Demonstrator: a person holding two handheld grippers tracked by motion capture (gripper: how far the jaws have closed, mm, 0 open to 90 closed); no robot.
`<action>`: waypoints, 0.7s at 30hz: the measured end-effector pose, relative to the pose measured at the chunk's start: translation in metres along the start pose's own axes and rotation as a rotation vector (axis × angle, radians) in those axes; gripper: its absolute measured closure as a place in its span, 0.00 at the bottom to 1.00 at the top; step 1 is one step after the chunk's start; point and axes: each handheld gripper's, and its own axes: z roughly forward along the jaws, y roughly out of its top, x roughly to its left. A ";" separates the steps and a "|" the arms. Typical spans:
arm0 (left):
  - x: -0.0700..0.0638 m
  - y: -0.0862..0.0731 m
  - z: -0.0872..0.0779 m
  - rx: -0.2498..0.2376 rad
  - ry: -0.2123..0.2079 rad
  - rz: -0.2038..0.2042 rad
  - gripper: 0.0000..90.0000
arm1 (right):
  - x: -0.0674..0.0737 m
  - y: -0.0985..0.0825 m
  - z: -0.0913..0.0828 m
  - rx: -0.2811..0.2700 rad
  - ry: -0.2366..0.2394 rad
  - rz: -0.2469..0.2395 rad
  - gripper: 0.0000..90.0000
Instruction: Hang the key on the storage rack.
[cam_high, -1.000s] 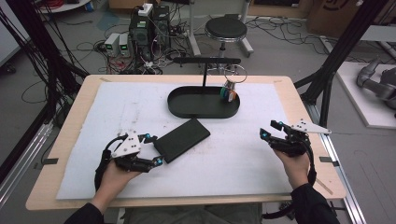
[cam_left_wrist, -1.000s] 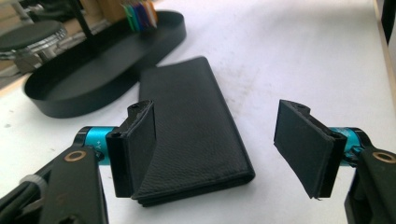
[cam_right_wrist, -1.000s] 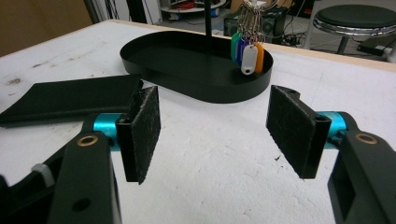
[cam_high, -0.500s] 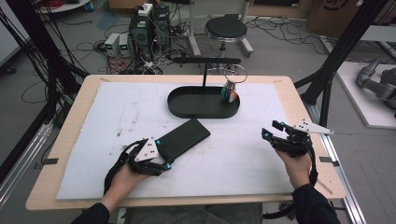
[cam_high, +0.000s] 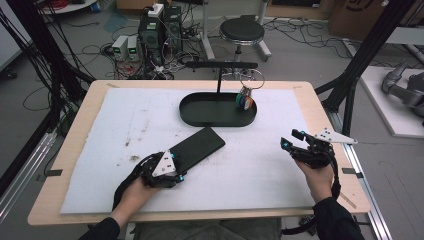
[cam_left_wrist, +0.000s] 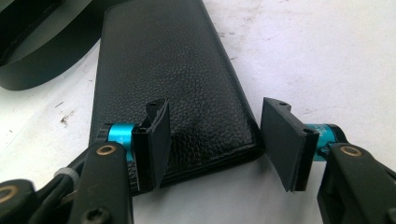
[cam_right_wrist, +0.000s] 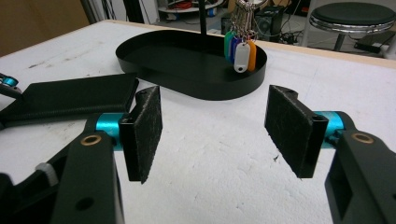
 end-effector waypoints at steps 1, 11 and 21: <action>-0.001 0.000 0.000 0.002 0.004 0.009 0.50 | 0.000 0.000 0.000 -0.002 -0.001 -0.003 0.41; -0.008 0.006 -0.004 -0.003 0.012 0.104 0.78 | 0.001 0.000 0.002 0.007 -0.002 -0.011 0.42; 0.007 0.013 -0.020 -0.165 -0.026 0.019 0.88 | 0.000 0.000 0.002 0.005 -0.003 -0.003 0.43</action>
